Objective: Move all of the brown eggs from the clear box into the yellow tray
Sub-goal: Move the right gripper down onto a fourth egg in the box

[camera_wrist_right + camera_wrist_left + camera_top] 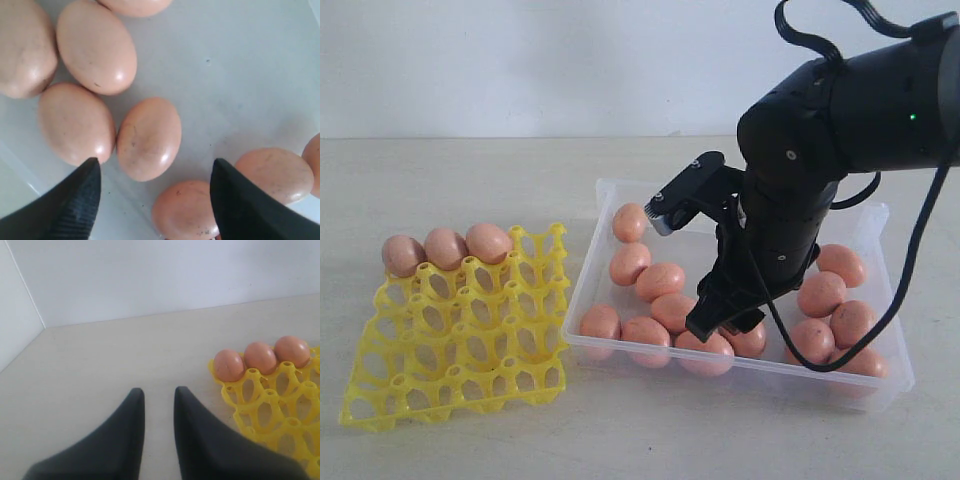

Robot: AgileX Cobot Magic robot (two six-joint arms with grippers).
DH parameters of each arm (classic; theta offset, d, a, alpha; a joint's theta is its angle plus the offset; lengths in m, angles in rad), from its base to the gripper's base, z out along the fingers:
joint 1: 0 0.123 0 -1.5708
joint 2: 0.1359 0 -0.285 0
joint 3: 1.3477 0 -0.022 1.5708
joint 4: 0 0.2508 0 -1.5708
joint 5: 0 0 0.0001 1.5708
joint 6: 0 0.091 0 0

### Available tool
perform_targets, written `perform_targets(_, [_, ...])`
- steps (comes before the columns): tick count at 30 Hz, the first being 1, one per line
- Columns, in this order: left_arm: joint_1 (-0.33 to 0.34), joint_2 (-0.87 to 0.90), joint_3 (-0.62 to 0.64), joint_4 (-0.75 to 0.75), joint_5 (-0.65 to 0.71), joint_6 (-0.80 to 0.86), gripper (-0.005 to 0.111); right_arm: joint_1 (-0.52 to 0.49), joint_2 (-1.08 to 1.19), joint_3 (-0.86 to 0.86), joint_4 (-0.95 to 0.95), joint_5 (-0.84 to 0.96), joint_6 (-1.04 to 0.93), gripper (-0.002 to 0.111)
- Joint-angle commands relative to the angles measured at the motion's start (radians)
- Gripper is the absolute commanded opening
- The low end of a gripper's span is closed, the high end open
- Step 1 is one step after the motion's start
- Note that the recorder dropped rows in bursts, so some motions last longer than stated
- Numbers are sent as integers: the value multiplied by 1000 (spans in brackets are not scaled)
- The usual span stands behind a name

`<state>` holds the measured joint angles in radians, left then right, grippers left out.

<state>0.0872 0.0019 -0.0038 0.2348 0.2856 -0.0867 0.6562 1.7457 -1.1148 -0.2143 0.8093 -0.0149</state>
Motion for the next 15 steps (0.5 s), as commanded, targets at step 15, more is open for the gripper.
perform_targets(15, [2,-2,4,-2,-2,-2,22,-7,57,2,31,-44,-17,61])
